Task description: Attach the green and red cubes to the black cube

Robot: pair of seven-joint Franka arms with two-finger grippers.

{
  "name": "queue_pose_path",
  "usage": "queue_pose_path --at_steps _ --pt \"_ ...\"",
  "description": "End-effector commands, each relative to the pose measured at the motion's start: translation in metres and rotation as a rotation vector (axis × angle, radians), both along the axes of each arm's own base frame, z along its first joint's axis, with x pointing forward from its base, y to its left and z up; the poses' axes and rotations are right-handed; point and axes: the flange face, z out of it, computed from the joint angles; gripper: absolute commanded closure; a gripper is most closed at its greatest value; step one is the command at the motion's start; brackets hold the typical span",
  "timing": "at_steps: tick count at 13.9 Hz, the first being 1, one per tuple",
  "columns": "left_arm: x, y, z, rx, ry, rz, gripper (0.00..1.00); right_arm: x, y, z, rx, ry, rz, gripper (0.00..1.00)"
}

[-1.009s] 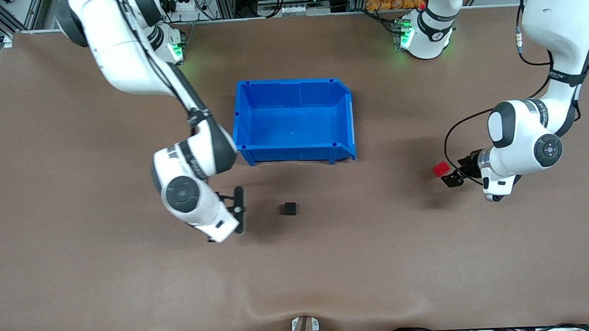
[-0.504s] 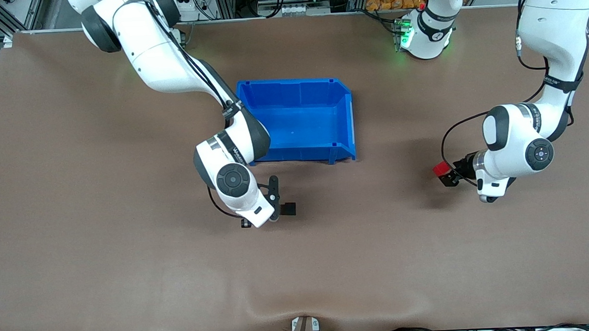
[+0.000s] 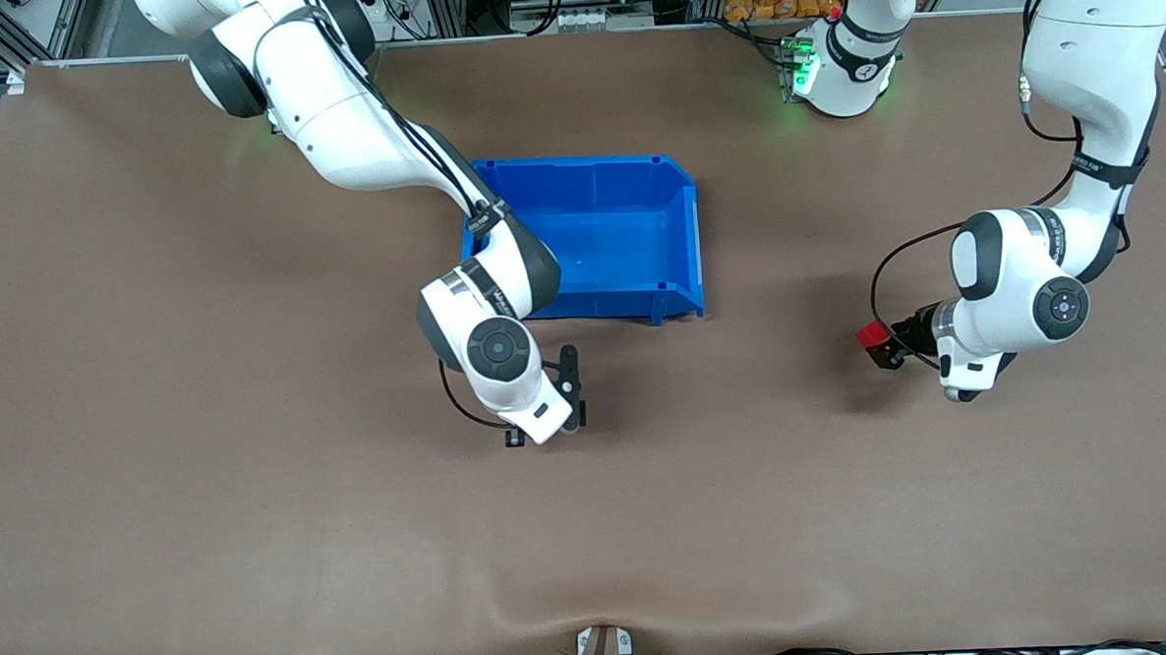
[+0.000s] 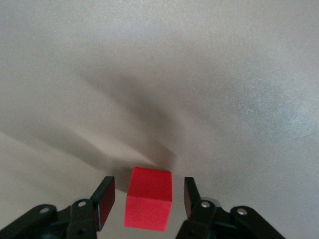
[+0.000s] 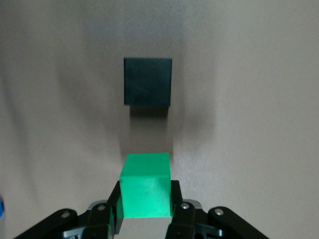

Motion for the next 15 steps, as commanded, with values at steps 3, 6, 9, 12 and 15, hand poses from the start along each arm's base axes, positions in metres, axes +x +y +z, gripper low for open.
queue_pose_path --at_steps 3,6,9,12,15 --pt "0.001 -0.006 -0.013 0.005 -0.003 -0.021 0.48 0.000 0.018 -0.010 0.004 -0.047 -0.003 1.00" --pt "0.002 -0.006 -0.012 0.005 -0.006 -0.019 0.87 -0.007 0.027 -0.011 0.001 -0.048 -0.006 1.00" --pt "0.006 -0.007 -0.003 0.009 -0.022 -0.005 0.99 -0.008 0.028 -0.012 0.002 -0.047 -0.005 1.00" --pt "0.014 -0.006 0.012 0.010 -0.046 0.000 1.00 -0.012 0.034 -0.012 0.002 -0.047 0.003 1.00" --pt "0.027 -0.014 0.027 0.003 -0.075 0.037 1.00 -0.017 0.041 -0.015 0.006 -0.056 -0.011 0.97"
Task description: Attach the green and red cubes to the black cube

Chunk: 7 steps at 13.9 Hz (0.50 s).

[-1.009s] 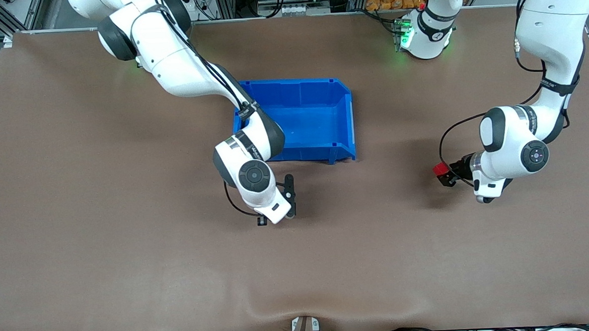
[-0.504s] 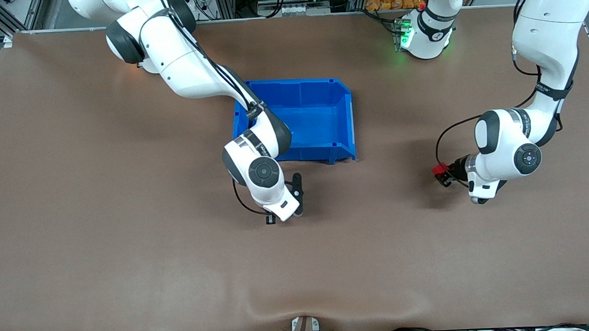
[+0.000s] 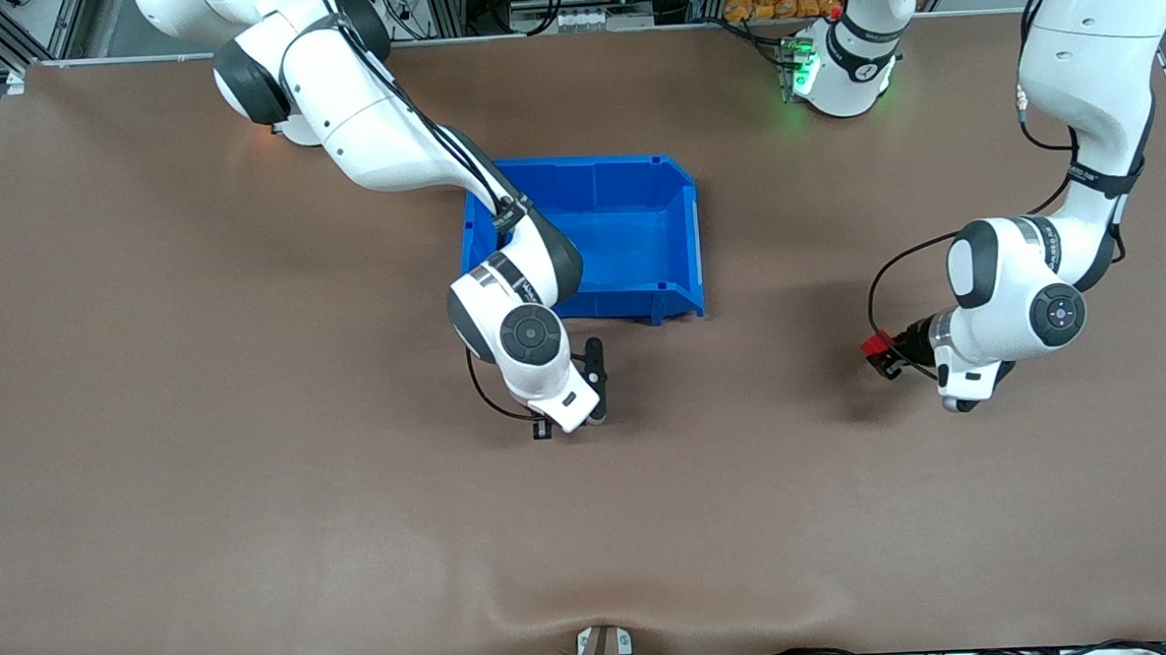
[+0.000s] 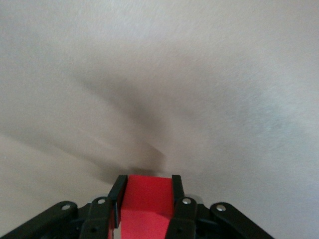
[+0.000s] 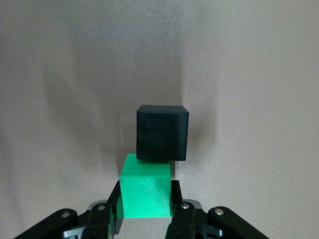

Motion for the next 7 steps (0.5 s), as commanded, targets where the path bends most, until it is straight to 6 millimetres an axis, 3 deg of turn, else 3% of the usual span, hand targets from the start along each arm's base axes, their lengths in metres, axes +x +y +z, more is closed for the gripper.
queue_pose_path --at_steps 1,3,4,5,7 --pt "0.011 -0.015 0.023 0.003 -0.031 0.047 1.00 -0.001 0.011 -0.004 -0.007 -0.032 -0.007 0.96" --pt "0.019 -0.027 0.035 0.000 -0.038 0.071 1.00 0.001 0.011 -0.002 0.003 -0.048 -0.003 0.87" --pt "0.022 -0.035 0.040 0.001 -0.030 0.076 1.00 0.002 0.012 -0.001 0.017 -0.062 -0.003 0.34" --pt "0.026 -0.041 0.046 0.004 -0.023 0.084 1.00 0.004 0.012 0.000 0.024 -0.071 -0.004 0.00" --pt "0.034 -0.057 0.056 0.005 -0.027 0.108 1.00 0.005 0.010 0.000 0.025 -0.073 -0.007 0.00"
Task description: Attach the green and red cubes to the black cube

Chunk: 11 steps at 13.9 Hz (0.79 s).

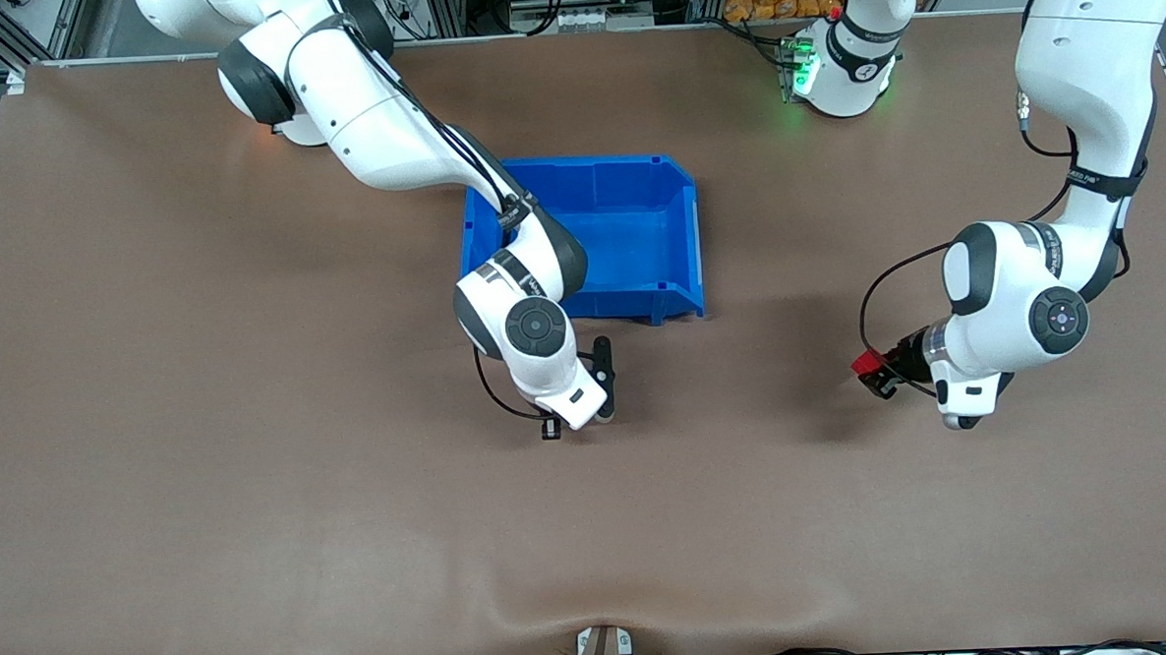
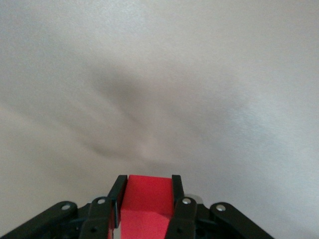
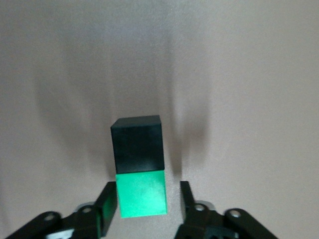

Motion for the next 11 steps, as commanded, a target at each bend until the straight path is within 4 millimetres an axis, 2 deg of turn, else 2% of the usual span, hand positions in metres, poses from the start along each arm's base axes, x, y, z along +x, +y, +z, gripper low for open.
queue_pose_path --at_steps 1,4,8,9,10,11 --pt "0.010 -0.021 0.020 0.008 -0.005 0.040 1.00 0.005 0.001 0.000 -0.009 -0.024 -0.009 0.00" --pt "0.015 -0.049 0.022 0.012 -0.002 0.097 1.00 0.005 -0.001 0.013 -0.010 -0.023 -0.012 0.00" --pt "0.026 -0.082 0.024 0.013 -0.003 0.213 1.00 0.005 -0.009 0.049 -0.032 0.010 -0.032 0.00" --pt "0.029 -0.093 0.017 0.014 0.006 0.251 1.00 0.007 -0.013 0.056 -0.036 0.014 -0.040 0.00" --pt "0.033 -0.107 0.018 0.013 0.004 0.292 1.00 0.013 -0.023 0.068 -0.032 0.018 -0.060 0.00" --pt "0.035 -0.124 0.015 0.006 0.011 0.337 1.00 0.023 -0.042 0.081 -0.036 0.033 -0.088 0.00"
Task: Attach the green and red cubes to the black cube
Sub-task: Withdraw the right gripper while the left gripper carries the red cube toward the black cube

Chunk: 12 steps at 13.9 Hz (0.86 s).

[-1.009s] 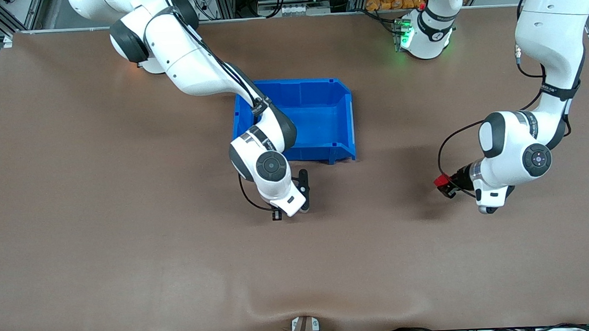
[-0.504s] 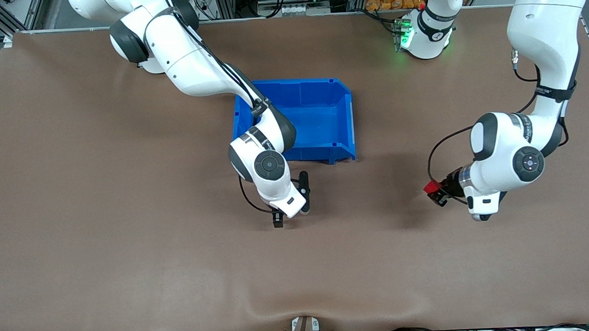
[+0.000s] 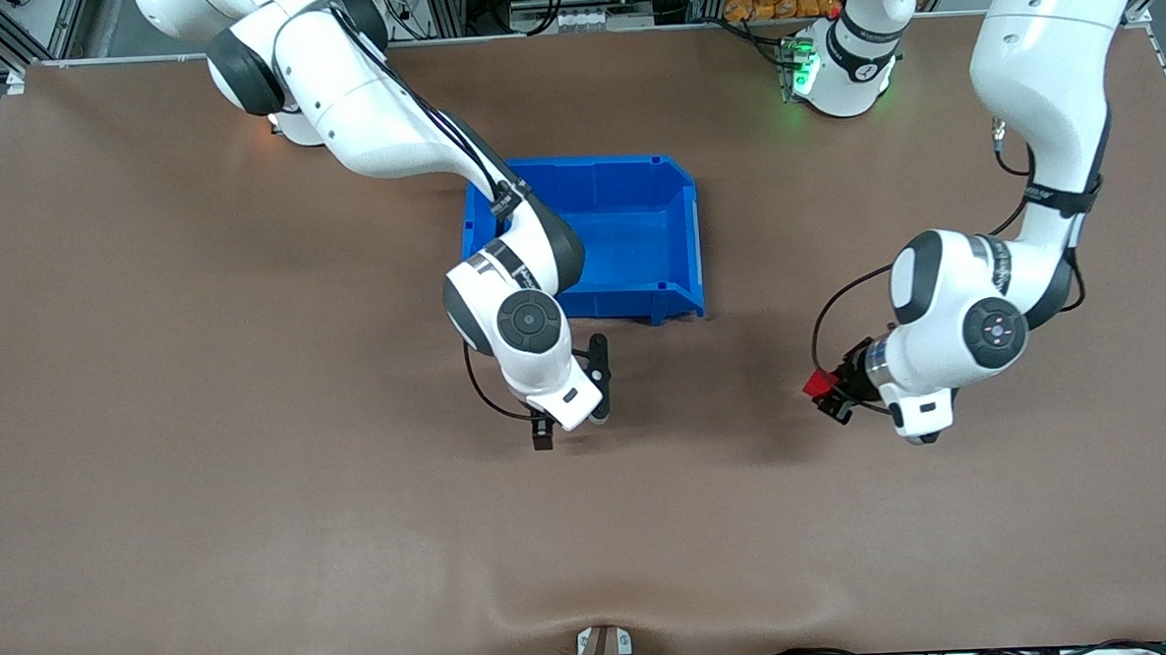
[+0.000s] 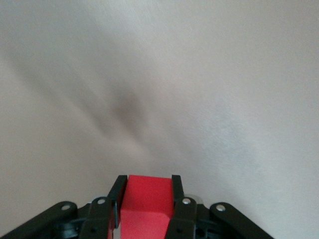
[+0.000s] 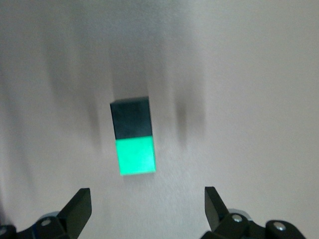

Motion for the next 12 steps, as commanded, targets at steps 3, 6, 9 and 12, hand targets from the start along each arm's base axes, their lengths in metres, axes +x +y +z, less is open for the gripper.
queue_pose_path --at_steps 3,6,9,12 --pt "0.013 -0.087 -0.009 -0.038 0.037 0.194 1.00 0.050 -0.096 0.068 0.020 0.009 -0.154 0.00" --pt "0.010 -0.126 -0.014 -0.038 0.048 0.280 1.00 0.078 -0.172 0.107 0.081 0.037 -0.284 0.00" --pt "0.002 -0.160 -0.027 -0.031 0.069 0.338 1.00 0.094 -0.274 0.176 0.148 0.047 -0.431 0.00" --pt "-0.013 -0.207 -0.032 -0.025 0.071 0.379 1.00 0.089 -0.367 0.251 0.172 0.008 -0.545 0.00"
